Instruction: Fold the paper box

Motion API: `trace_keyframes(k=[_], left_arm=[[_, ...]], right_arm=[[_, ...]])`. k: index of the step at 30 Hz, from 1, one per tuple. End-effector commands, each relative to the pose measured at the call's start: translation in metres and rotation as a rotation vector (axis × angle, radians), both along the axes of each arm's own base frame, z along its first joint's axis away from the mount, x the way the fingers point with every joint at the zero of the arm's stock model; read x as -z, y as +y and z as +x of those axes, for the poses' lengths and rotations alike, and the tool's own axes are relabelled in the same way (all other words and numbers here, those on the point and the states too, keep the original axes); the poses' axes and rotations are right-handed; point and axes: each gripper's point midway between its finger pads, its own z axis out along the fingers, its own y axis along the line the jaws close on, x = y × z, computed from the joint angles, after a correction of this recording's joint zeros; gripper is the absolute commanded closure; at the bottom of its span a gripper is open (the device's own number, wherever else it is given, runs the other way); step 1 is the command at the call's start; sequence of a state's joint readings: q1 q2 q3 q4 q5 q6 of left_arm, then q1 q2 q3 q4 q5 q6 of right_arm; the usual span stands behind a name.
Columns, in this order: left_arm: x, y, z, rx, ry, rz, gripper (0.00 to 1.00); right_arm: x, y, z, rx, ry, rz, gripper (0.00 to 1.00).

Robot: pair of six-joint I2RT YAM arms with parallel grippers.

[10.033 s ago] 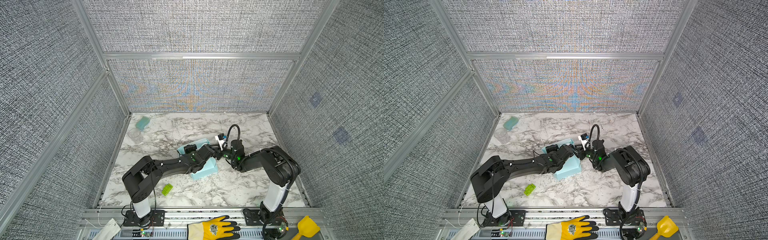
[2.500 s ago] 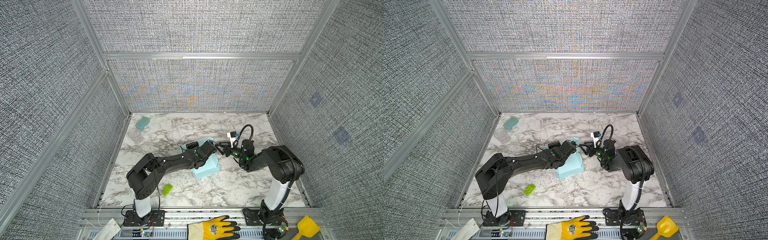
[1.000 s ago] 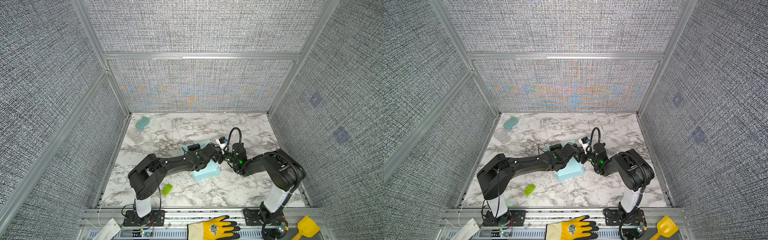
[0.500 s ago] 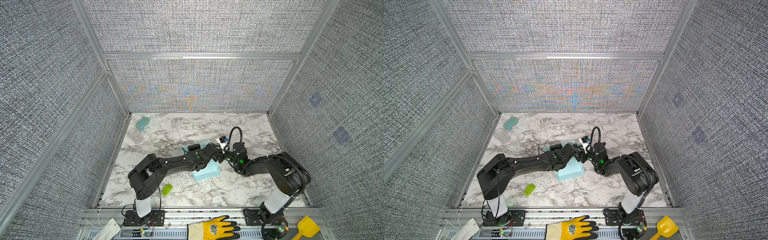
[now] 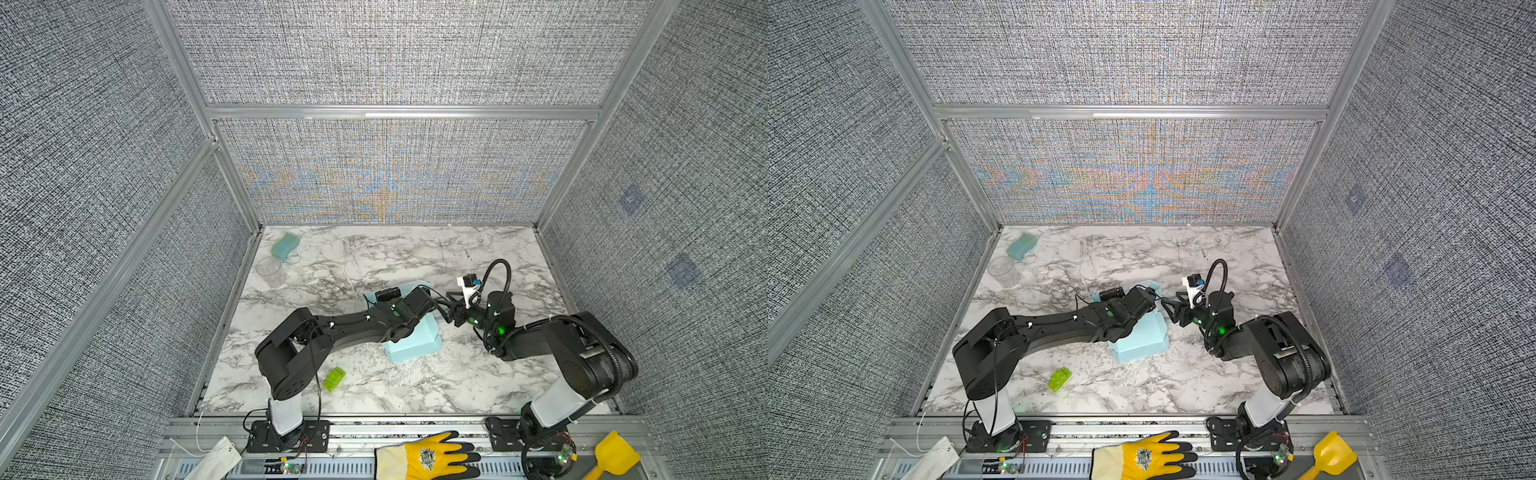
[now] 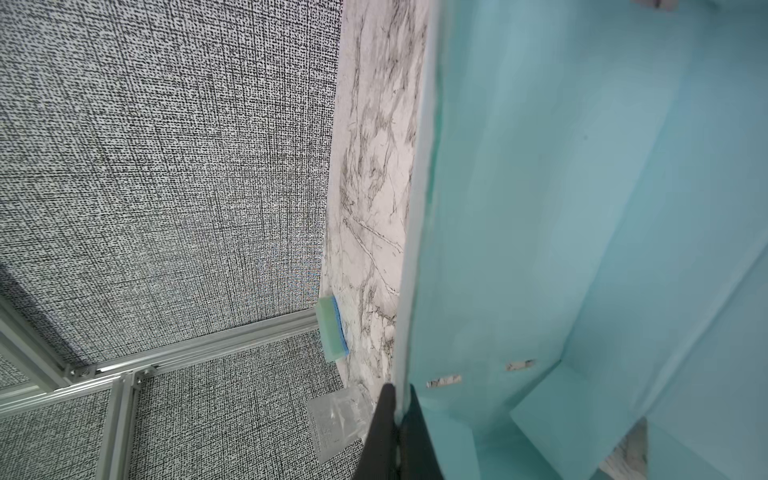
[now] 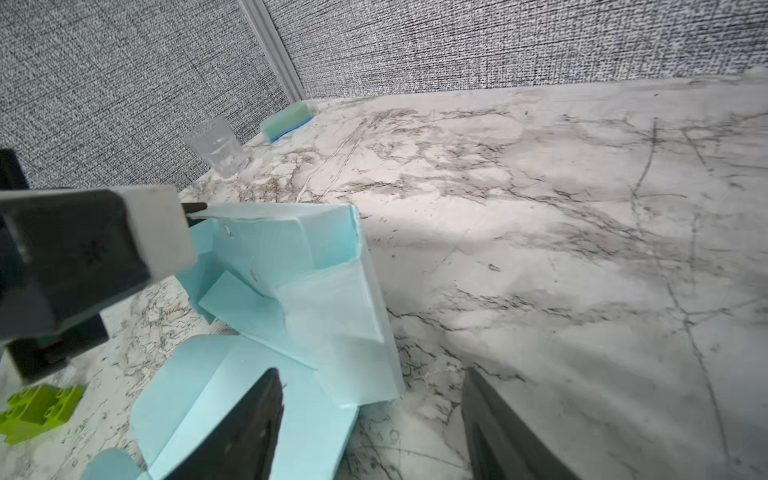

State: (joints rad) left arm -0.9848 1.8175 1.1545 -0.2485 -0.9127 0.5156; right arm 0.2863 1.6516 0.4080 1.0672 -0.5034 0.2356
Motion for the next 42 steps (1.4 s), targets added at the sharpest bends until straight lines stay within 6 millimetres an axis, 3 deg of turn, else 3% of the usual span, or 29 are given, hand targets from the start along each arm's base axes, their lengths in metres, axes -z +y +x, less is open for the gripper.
trace_keyframes(k=[1, 8, 14, 19, 30, 42], left_arm=[[-0.005, -0.002, 0.002, -0.01, -0.014, -0.044, 1.0], [-0.006, -0.003, 0.002, -0.008, -0.016, -0.046, 1.0], [-0.007, -0.003, 0.001, -0.006, -0.017, -0.048, 1.0], [-0.007, -0.004, 0.001, -0.005, -0.015, -0.048, 1.0], [-0.006, -0.004, 0.001, -0.005, -0.013, -0.047, 1.0], [-0.009, -0.004, 0.001, -0.003, -0.015, -0.054, 1.0]], right_arm=[[-0.018, -0.002, 0.007, 0.011, -0.048, 0.054, 0.32], [0.004, 0.002, 0.023, -0.017, 0.032, 0.051, 0.39], [0.005, 0.021, 0.018, -0.126, 0.041, 0.088, 0.45], [0.007, 0.033, 0.017, -0.168, 0.042, 0.068, 0.55], [0.015, 0.054, 0.009, -0.206, 0.04, -0.027, 0.57], [0.008, 0.053, 0.019, -0.117, -0.029, -0.107, 0.58]])
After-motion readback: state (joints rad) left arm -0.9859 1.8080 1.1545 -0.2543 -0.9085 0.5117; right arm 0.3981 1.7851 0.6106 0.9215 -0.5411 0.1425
